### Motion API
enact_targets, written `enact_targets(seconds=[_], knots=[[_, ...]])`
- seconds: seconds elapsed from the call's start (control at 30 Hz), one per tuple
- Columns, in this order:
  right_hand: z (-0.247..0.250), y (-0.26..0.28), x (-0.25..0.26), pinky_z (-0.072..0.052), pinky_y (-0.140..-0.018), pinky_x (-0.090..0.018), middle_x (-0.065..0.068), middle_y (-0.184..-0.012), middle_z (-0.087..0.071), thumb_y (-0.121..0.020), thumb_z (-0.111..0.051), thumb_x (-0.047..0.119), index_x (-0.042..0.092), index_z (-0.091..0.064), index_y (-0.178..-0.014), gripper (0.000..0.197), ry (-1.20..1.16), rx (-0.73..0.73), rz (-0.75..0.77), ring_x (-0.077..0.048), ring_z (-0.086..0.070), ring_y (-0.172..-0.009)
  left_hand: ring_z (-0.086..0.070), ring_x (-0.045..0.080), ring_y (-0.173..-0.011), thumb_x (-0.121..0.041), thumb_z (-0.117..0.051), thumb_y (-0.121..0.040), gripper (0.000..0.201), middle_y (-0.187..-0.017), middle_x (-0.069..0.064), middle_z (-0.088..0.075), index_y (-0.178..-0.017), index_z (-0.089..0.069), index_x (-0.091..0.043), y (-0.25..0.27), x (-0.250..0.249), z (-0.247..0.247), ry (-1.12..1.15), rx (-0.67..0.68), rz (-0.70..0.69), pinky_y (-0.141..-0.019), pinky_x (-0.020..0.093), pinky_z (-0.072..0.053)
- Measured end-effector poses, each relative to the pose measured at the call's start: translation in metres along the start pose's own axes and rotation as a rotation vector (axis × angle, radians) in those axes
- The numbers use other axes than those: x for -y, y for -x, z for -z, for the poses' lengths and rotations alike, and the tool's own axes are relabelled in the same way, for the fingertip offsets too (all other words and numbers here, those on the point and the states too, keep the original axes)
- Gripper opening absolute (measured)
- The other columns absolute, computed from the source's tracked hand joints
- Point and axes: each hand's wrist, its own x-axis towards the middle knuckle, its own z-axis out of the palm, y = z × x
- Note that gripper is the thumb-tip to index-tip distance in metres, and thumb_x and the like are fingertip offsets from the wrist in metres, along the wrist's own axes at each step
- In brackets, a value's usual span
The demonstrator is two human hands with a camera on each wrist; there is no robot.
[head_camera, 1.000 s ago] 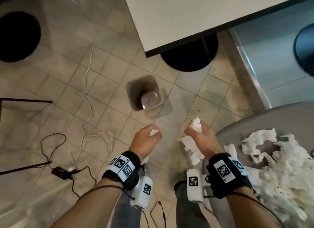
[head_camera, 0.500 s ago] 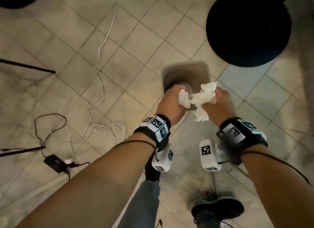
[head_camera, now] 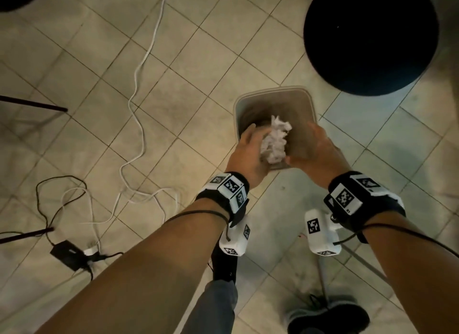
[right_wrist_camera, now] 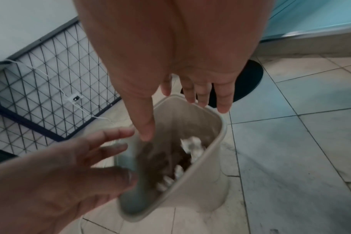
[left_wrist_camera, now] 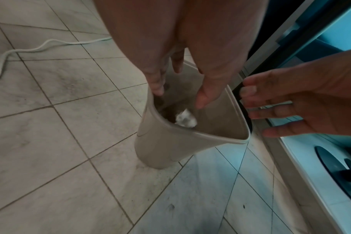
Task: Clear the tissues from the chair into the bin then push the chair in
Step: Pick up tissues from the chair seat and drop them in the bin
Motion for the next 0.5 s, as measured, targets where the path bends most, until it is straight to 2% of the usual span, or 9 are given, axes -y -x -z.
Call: enact_targets(seconds=[0.1,0.17,0.27,0.37,0.43,0.5], knots=[[0.025,0.031,0.003,-0.038,-0.092,-0.032,-0.002,-0.133,-0.056,-0.083,-0.072,0.027,0.028,-0.038,-0.141,0.068,-0.044,0.055,-0.047,-0.026,-0.052,-0.122,-0.05,0.027,-0.13,-0.012,-0.069,-0.084,0.061,-0.152,0.005,-0.039,-0.141,-0.049,-0.025,0.023,-0.009,0.009,-0.006,-0.077,-0.013,-0.101,0.024,-0.038],[0.038,0.052,-0.002,-0.04,-0.097,-0.033,0.0,-0.136,-0.057,-0.085,-0.071,0.028,0.029,-0.042,-0.138,0.061,-0.099,0.061,-0.052,-0.022,-0.053,-0.123,-0.054,0.025,-0.125,-0.01,-0.068,-0.085,0.054,-0.142,0.005,-0.05,-0.136,-0.054,-0.023,0.042,-0.019,0.017,-0.014,-0.077,0.002,-0.099,0.024,-0.04],[0.061,0.084,-0.014,-0.045,-0.096,-0.032,0.001,-0.129,-0.061,-0.086,-0.07,0.03,0.027,-0.051,-0.132,0.05,-0.182,0.065,-0.087,-0.019,-0.058,-0.114,-0.058,0.02,-0.118,-0.01,-0.067,-0.087,0.043,-0.128,0.002,-0.063,-0.128,-0.059,-0.021,0.075,-0.035,0.027,0.01,0.012,0.014,-0.098,0.025,-0.043],[0.078,0.122,-0.023,-0.047,-0.09,-0.029,0.003,-0.116,-0.066,-0.086,-0.069,0.03,0.028,-0.057,-0.124,0.04,-0.272,0.051,-0.156,-0.016,-0.062,-0.102,-0.063,0.017,-0.106,-0.014,-0.065,-0.089,0.028,-0.108,-0.006,-0.067,-0.115,-0.063,-0.025,0.108,-0.054,0.032,0.02,0.117,0.069,-0.094,0.031,-0.05],[0.094,0.154,-0.032,-0.05,-0.09,-0.031,0.007,-0.108,-0.065,-0.087,-0.067,0.03,0.028,-0.06,-0.119,0.033,-0.321,0.024,-0.201,-0.016,-0.064,-0.1,-0.064,0.015,-0.1,-0.018,-0.063,-0.09,0.024,-0.103,-0.008,-0.066,-0.113,-0.064,-0.026,0.13,-0.078,0.032,-0.007,0.211,0.101,-0.092,0.034,-0.052],[0.107,0.189,-0.041,-0.049,-0.083,-0.029,0.008,-0.104,-0.063,-0.088,-0.066,0.03,0.027,-0.061,-0.116,0.028,-0.346,0.005,-0.229,-0.016,-0.065,-0.096,-0.064,0.013,-0.095,-0.02,-0.06,-0.091,0.024,-0.101,-0.009,-0.066,-0.113,-0.065,-0.027,0.155,-0.107,0.028,-0.046,0.286,0.092,-0.088,0.035,-0.054]])
